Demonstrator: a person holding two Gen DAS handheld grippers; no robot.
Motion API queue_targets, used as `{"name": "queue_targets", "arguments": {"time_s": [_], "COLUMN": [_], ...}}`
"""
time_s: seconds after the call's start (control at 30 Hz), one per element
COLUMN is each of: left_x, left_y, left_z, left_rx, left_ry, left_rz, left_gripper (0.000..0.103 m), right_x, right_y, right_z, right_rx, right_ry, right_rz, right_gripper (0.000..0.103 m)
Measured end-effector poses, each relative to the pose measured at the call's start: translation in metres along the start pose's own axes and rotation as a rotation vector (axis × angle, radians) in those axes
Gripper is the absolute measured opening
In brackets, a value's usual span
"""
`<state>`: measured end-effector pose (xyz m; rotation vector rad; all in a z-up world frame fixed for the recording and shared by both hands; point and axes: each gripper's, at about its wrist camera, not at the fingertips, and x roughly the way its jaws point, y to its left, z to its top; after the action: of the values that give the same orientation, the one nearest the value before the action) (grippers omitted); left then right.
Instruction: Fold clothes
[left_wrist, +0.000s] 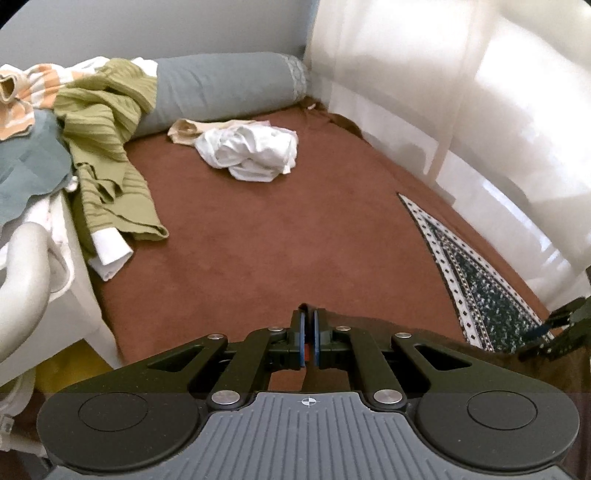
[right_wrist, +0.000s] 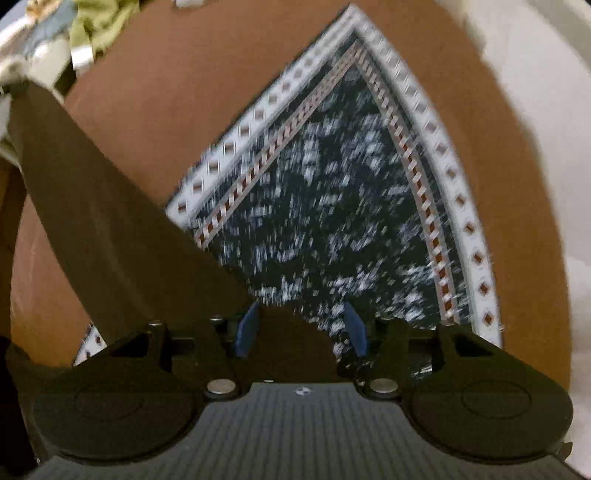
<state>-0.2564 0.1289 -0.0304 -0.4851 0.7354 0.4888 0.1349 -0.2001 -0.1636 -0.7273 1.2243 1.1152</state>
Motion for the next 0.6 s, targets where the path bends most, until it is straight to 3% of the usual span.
{"name": "queue_targets", "arguments": {"time_s": [0.03, 0.07, 0.1, 0.2, 0.43, 0.6], "left_x": [0.0, 0.0, 0.0, 0.003, 0.026, 0.066], "left_y": [0.001, 0.002, 0.003, 0.005, 0.002, 0.007], "left_z": [0.0, 0.0, 0.0, 0.001, 0.013, 0.015], "left_rx": [-0.003, -0.007, -0.011, -0.024, -0.04, -0.036], "left_ry": [0.0, -0.002, -0.004, -0.016, -0.047, -0.003], "left_rz": [0.002, 0.004, 0.006, 0.004, 0.003, 0.025], "left_gripper": [0.0, 0.0, 0.0, 0.0, 0.0, 0.0], "right_x": [0.002, 0.0, -0.003, -0.021, -0.039, -0.011], "right_y": [0.002, 0.003, 0.002, -0.002, -0.013, -0.015], "right_z": [-0.001, -0.001, 0.0, 0.0, -0.006, -0.004], "right_rx": [-0.017, -0.037, -0.037, -0.019, 0.08, 0.126], "right_ry": [0.005, 0.003, 0.0, -0.064, -0.239, -0.239], "right_rz": [0.003, 0.012, 0.031, 0.048, -0.04, -0.082], "right_gripper": [0.059, 0.04, 0.003, 0.001, 0.001, 0.001]}}
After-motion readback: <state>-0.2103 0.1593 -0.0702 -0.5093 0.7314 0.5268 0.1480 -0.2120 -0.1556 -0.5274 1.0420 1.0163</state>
